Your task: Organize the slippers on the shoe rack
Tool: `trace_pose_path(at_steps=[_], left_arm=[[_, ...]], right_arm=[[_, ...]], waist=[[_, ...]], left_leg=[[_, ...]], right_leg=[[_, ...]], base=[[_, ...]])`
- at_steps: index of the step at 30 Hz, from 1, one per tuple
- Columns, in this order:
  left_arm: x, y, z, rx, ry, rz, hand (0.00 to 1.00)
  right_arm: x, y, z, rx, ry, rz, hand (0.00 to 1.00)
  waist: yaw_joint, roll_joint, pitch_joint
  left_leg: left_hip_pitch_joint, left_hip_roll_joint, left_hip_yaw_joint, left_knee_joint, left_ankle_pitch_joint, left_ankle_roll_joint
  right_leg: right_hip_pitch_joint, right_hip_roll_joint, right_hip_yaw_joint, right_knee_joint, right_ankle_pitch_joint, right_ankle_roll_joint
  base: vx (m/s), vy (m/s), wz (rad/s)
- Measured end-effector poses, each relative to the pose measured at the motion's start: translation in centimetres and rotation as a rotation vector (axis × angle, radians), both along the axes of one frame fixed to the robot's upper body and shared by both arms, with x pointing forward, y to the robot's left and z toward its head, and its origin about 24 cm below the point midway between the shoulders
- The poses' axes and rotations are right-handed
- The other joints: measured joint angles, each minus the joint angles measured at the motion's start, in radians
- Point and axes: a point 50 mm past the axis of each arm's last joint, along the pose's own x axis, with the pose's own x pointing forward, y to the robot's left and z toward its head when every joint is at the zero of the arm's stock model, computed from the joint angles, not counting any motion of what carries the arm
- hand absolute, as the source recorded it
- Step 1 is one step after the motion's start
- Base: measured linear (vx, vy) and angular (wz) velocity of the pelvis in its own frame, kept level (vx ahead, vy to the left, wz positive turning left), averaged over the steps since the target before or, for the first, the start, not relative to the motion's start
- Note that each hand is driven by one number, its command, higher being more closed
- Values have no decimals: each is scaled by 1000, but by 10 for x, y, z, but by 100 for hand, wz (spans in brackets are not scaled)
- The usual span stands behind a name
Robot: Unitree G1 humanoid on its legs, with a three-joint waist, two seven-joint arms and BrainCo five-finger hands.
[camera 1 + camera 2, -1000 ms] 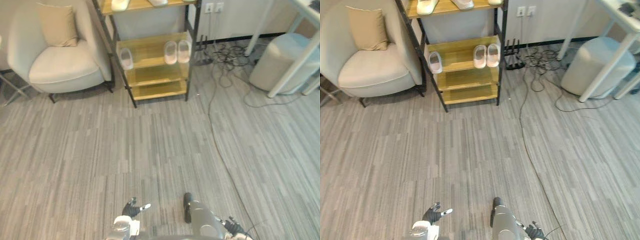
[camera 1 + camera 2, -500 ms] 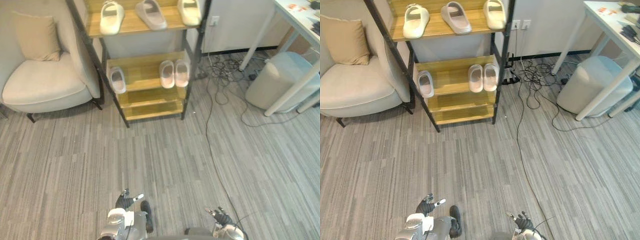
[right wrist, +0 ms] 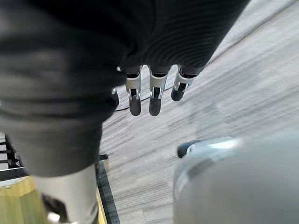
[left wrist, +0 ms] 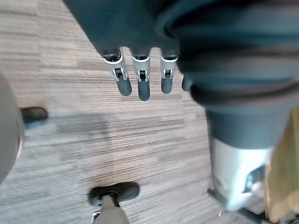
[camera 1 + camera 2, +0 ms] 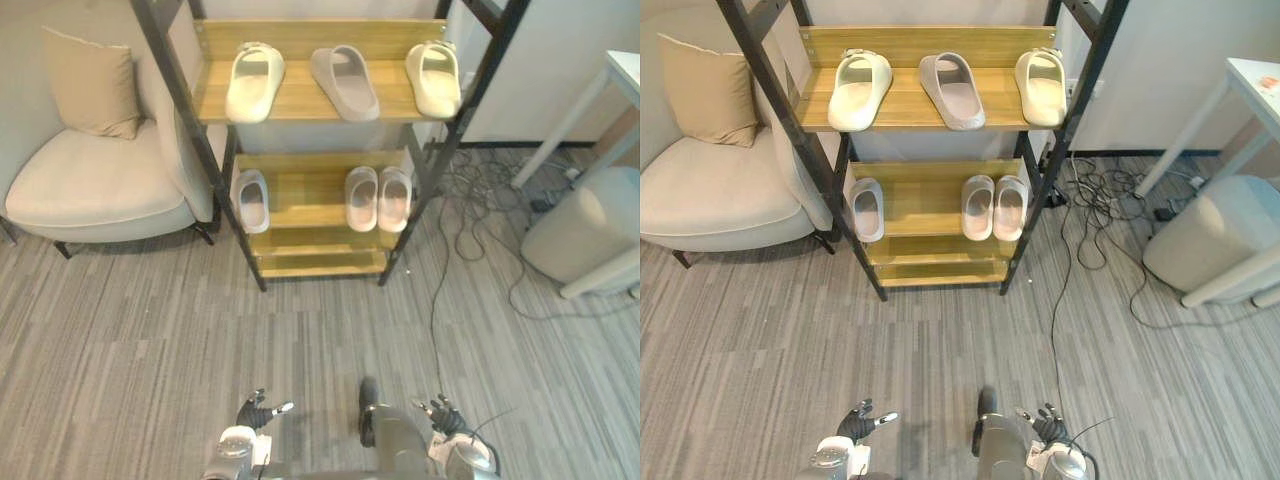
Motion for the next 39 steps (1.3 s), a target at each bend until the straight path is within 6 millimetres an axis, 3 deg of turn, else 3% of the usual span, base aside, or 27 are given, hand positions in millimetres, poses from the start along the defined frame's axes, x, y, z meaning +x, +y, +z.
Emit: trace_pose_path(at_steps=[2,4,6,7,9,10,12,13,14,15,17,20,22,25,27,30,31,33,39], left_arm=[[-2,-7,-1,-19,7,3,0],[1,-10,0,-39,-4,31,0],[2,-10,1,-49,-12,56,0],[2,-10,1,-49,-11,57,0],[3,-10,2,-49,-20,57,0],[5,-9,3,-48,-26,56,0],[5,-9,3,-47,-29,54,0],[6,-8,3,-45,-32,54,0],[6,-6,3,-37,-31,54,0],[5,3,3,-14,-29,53,0],[4,14,3,17,-21,48,0],[1,21,2,39,-5,42,0],[-2,19,0,36,6,37,0],[-4,14,-1,39,14,-10,0],[-5,13,-1,42,15,-24,0],[-5,14,-1,45,17,-28,0],[-6,7,-2,27,23,-28,0],[-9,2,-4,13,31,-26,0],[-9,-1,-4,5,34,-31,0]], right_arm=[[-9,-7,-3,-4,29,-33,0],[-22,-9,-6,-6,65,-43,0],[-26,-9,-7,-7,76,-47,0],[-29,-7,-8,-1,82,-49,0],[-31,-6,-9,1,87,-51,0],[-31,-6,-9,1,87,-51,0],[-32,-7,-9,0,89,-54,0],[-34,-8,-9,-2,99,-52,0],[-34,-3,-10,8,100,-43,0],[-40,3,-13,23,120,-36,0],[-40,12,-15,42,126,-22,0],[-39,14,-16,48,130,-19,0],[-27,12,-13,40,101,-5,0],[-24,14,-12,42,83,-5,0],[-23,15,-12,44,82,0,0],[-27,17,-13,47,93,2,0],[-29,12,-14,38,103,-7,0],[-27,7,-12,26,98,-7,0],[-29,13,-14,41,104,-7,0]], waist=[[-15,21,-7],[-13,20,-5],[-9,24,-6],[-8,20,-8],[-4,15,-10],[1,15,-10],[5,17,-10],[16,14,-12],[16,-6,-34],[18,-42,-48],[21,-73,-54],[28,-77,-54],[35,-52,-54],[19,-63,-52],[15,-69,-58],[11,-89,-68],[10,-56,-80],[10,-36,-83],[13,-46,-80]], left_leg=[[-58,34,-30,179,13,-28],[-176,94,-23,485,89,-173],[-247,147,26,666,60,-160],[-281,160,82,699,19,-116],[-326,148,147,622,-22,-81],[-353,122,155,499,-25,-69],[-368,67,130,213,46,-35],[-353,35,105,126,147,-16],[-321,0,118,76,158,-5],[-316,-29,126,53,160,1],[-321,-47,129,56,149,17],[-288,-55,143,48,127,21],[-232,-47,176,7,96,17],[-168,-68,184,-45,97,23],[-155,-64,164,-58,97,22],[-157,-85,100,-61,101,7],[-157,-71,83,-70,105,0],[-150,-54,83,-75,105,-2],[-87,-24,84,-108,106,-2]], right_leg=[[43,-5,-40,43,-70,-22],[134,5,-67,-3,-94,-43],[225,23,-77,-65,-105,-62],[293,25,-73,-117,-104,-59],[353,18,-55,-168,-93,-41],[376,7,-42,-189,-91,-29],[399,-11,-16,-197,-102,9],[409,-15,13,-197,-115,39],[412,-38,31,-216,-113,48],[418,-61,43,-249,-113,48],[433,-73,54,-281,-104,61],[437,-79,63,-246,-100,66],[328,-77,110,-11,-123,101],[217,-118,93,235,-151,98],[214,-110,53,187,-209,73],[231,-78,27,-18,-178,49],[254,-63,12,-44,-170,41],[281,-43,1,-83,-164,33],[374,3,7,-201,-128,18]], base=[[487,-269,56],[425,-164,30],[411,-83,-4],[346,0,-17],[314,60,-32],[244,117,-42],[282,188,-40],[338,223,-29],[340,216,-15],[289,157,8],[219,102,11],[186,81,-11],[145,115,-64],[103,59,-12],[132,-22,31],[157,-157,55],[195,-169,35],[151,-124,10],[62,-51,-12]])
